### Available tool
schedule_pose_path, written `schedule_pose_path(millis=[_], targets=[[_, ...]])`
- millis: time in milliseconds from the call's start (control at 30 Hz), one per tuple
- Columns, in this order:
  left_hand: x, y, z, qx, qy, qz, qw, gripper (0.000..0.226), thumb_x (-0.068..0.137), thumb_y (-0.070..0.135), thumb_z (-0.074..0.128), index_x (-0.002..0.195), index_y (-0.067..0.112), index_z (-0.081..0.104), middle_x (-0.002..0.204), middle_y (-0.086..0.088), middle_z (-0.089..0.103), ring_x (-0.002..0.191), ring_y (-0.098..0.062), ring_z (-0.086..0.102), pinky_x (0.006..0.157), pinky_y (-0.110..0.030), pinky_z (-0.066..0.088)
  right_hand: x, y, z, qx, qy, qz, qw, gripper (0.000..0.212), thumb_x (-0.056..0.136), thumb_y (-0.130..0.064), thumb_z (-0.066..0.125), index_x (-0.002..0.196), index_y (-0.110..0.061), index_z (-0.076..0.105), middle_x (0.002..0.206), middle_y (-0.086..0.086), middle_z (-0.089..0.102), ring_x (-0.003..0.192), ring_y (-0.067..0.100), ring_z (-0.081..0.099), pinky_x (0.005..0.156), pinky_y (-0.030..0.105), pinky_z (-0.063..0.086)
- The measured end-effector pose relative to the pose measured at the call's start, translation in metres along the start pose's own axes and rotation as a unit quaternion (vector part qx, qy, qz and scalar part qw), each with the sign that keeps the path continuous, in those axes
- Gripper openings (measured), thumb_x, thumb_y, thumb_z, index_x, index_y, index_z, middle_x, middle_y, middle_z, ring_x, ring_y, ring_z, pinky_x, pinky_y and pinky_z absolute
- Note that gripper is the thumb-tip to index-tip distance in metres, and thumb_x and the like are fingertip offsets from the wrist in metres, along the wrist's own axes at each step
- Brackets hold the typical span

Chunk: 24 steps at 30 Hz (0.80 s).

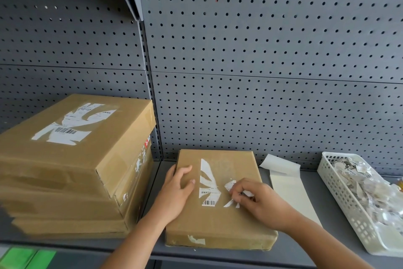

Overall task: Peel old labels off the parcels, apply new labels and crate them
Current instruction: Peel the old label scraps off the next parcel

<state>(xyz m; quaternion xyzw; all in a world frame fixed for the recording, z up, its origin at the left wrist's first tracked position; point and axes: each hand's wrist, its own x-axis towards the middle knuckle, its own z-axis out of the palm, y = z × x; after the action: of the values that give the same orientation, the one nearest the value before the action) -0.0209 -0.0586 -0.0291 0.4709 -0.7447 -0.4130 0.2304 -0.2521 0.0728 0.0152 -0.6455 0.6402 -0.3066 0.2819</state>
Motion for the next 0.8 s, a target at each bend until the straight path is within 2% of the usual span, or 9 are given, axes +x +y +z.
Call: schedule_pose_path(millis=[133, 267, 400, 533, 600, 700, 800], targets=[[-0.001, 0.0, 0.0, 0.001, -0.001, 0.003, 1.0, 0.04, 0.102, 0.05, 0.047, 0.141, 0.053, 0.04, 0.162, 0.019, 0.011, 0.138, -0.007, 0.039, 0.096, -0.027, 0.038, -0.004, -0.004, -0.003, 0.04, 0.007, 0.033, 0.999, 0.016, 0.099, -0.018, 0.055, 0.09, -0.024, 0.067, 0.095, -0.009, 0.072, 0.093, 0.009, 0.065, 0.086, 0.024, 0.049], [0.0, -0.002, -0.001, 0.007, 0.001, 0.002, 1.0, 0.039, 0.101, 0.051, 0.047, 0.14, 0.055, 0.039, 0.162, 0.018, 0.012, 0.138, -0.009, 0.04, 0.099, -0.03, 0.04, -0.008, -0.007, -0.013, 0.153, 0.046, 0.052, 0.986, 0.013, 0.101, -0.013, 0.053, 0.091, -0.015, 0.062, 0.083, 0.008, 0.07, 0.074, 0.015, 0.058, 0.076, 0.029, 0.049], [0.0, -0.001, 0.0, 0.008, 0.001, 0.001, 1.0, 0.039, 0.101, 0.051, 0.047, 0.139, 0.056, 0.039, 0.162, 0.019, 0.011, 0.14, -0.01, 0.038, 0.104, -0.032, 0.038, -0.006, -0.007, -0.013, 0.219, 0.062, 0.079, 0.971, 0.015, 0.1, -0.006, 0.052, 0.097, -0.015, 0.064, 0.077, 0.007, 0.067, 0.068, 0.017, 0.056, 0.067, 0.028, 0.047], [0.0, 0.0, -0.001, 0.009, 0.002, 0.001, 1.0, 0.041, 0.101, 0.05, 0.047, 0.141, 0.054, 0.039, 0.162, 0.019, 0.01, 0.141, -0.01, 0.037, 0.1, -0.028, 0.036, 0.002, -0.008, -0.015, 0.216, 0.076, 0.126, 0.965, 0.036, 0.097, 0.0, 0.045, 0.09, -0.019, 0.075, 0.069, 0.002, 0.06, 0.062, 0.014, 0.051, 0.061, 0.023, 0.043], [0.0, 0.001, -0.001, 0.009, 0.001, -0.001, 1.0, 0.041, 0.101, 0.05, 0.047, 0.142, 0.053, 0.039, 0.162, 0.019, 0.01, 0.139, -0.01, 0.039, 0.097, -0.027, 0.038, 0.005, -0.009, -0.017, 0.215, 0.083, 0.141, 0.963, 0.037, 0.096, -0.002, 0.045, 0.081, -0.018, 0.075, 0.069, 0.001, 0.059, 0.061, 0.013, 0.05, 0.06, 0.022, 0.042], [-0.001, 0.003, -0.001, 0.01, 0.0, -0.003, 1.0, 0.041, 0.101, 0.05, 0.047, 0.141, 0.053, 0.039, 0.162, 0.019, 0.01, 0.134, -0.006, 0.041, 0.094, -0.027, 0.04, 0.008, -0.011, -0.017, 0.181, 0.09, 0.136, 0.97, 0.018, 0.095, -0.02, 0.059, 0.078, -0.017, 0.061, 0.067, -0.002, 0.06, 0.061, 0.01, 0.05, 0.062, 0.022, 0.041], [-0.002, 0.004, -0.001, 0.011, 0.002, -0.002, 1.0, 0.041, 0.102, 0.047, 0.047, 0.143, 0.05, 0.04, 0.162, 0.017, 0.011, 0.12, 0.001, 0.039, 0.088, -0.025, 0.037, 0.014, -0.006, -0.014, 0.055, 0.103, 0.125, 0.985, 0.028, 0.088, -0.035, 0.07, 0.082, -0.016, 0.05, 0.07, -0.005, 0.059, 0.056, 0.006, 0.044, 0.054, 0.018, 0.036]])
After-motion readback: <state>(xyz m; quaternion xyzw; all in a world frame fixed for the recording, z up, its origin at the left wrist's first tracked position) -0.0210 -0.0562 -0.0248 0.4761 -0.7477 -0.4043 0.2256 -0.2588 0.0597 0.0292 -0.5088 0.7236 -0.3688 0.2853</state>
